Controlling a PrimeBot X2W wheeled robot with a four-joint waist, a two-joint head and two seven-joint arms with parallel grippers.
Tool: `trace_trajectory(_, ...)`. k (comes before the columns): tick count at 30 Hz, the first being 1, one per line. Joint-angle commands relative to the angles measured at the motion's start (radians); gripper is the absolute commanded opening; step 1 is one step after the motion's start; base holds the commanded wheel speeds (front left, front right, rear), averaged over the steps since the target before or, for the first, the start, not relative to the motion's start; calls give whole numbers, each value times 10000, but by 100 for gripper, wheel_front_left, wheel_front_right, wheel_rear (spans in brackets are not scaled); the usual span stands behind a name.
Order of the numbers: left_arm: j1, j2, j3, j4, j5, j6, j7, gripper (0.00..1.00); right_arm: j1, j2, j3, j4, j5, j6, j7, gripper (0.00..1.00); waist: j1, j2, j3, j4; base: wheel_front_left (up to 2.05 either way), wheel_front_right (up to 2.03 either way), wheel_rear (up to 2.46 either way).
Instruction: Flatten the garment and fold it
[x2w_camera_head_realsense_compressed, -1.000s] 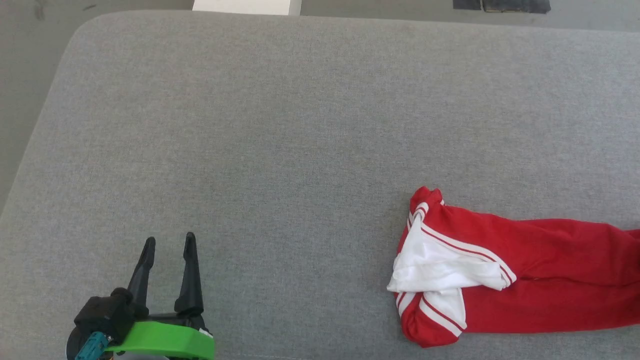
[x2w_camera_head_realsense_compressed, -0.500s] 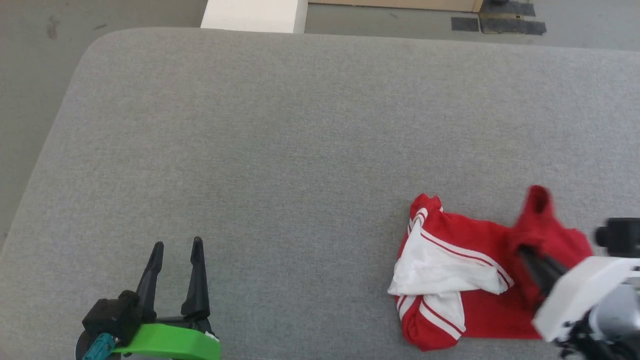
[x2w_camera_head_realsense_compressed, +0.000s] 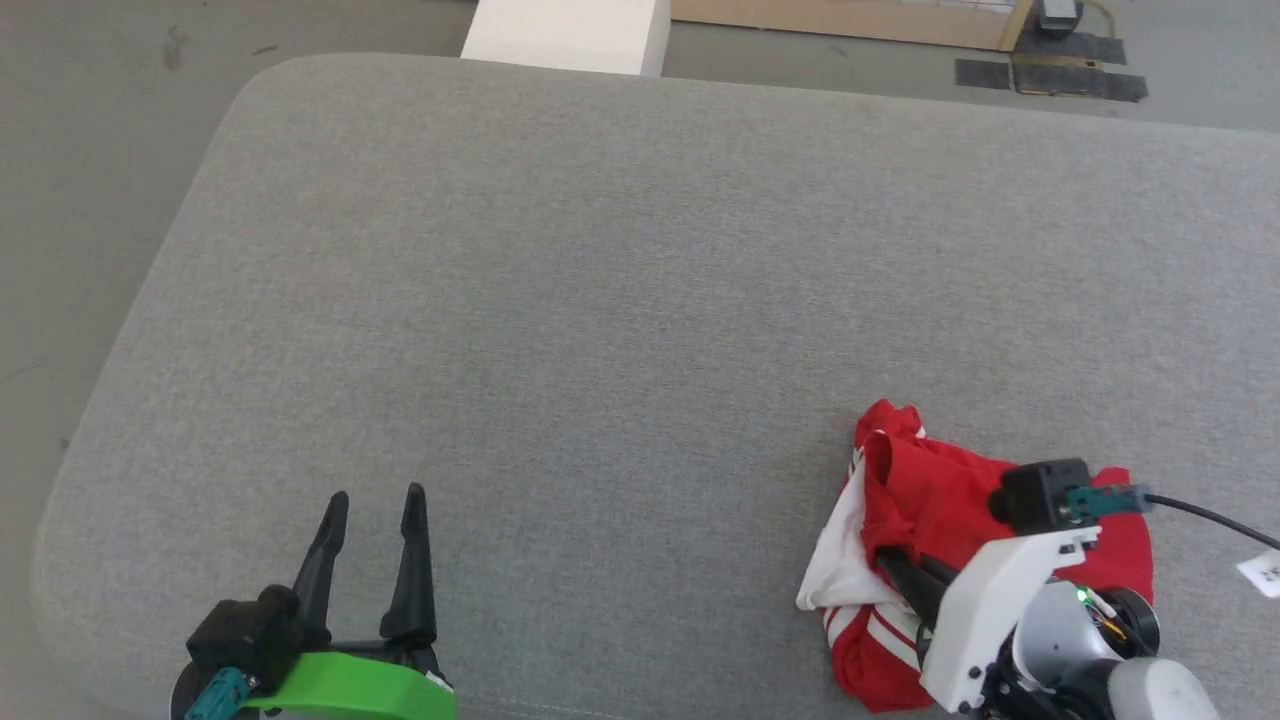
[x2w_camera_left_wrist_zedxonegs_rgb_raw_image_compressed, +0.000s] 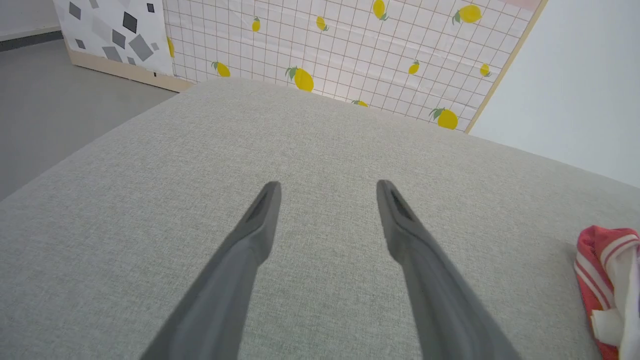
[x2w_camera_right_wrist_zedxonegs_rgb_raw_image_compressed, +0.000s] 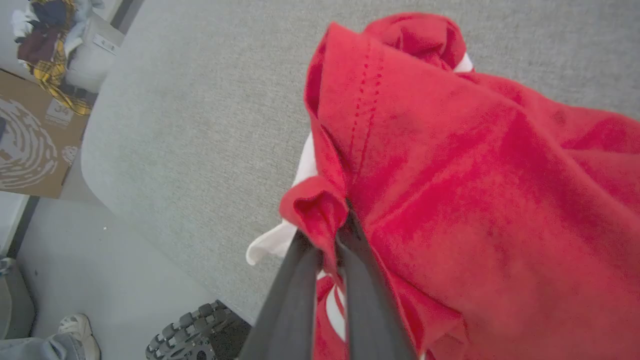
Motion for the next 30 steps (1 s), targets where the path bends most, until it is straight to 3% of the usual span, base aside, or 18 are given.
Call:
trace_trajectory(1,-14,-23,-49,36,-52,-54,31,100,-289,8,110,305,-192,-13,-181,0,0,0,4,126,0,0,0)
trace_trajectory(12,-239,-182,-266,270,-163,-112,34,100,-1414,8,214,2755,-1194,-13,-990,0,0,0,66,418,0,0,0)
trace_trajectory(13,-278,-191,-296,313,-166,-127,34,100,-1511,8,217,2939,-1311,-13,-1032,38,0,0,70,427,0,0,0)
trace_trajectory(14,-310,-198,-319,346,-169,-141,33,100,-1576,8,229,3039,-1345,-13,-1052,62,0,0,68,437,0,0,0)
trace_trajectory(15,-344,-205,-340,384,-175,-153,32,100,-1656,8,297,3081,-1325,-13,-1043,100,0,0,63,441,0,0,0)
trace_trajectory(18,-379,-203,-318,429,-207,-151,26,100,-1794,8,721,2766,-1365,-13,-700,100,0,0,47,344,0,0,0)
trace_trajectory(23,-307,-196,-278,451,-257,-132,13,100,-1569,8,1010,984,-1251,-13,404,100,0,0,-7,33,0,0,0)
trace_trajectory(30,-272,-192,-163,335,-293,-81,-8,100,-647,8,-1035,-1989,-1579,-13,950,100,0,0,116,-343,0,0,0)
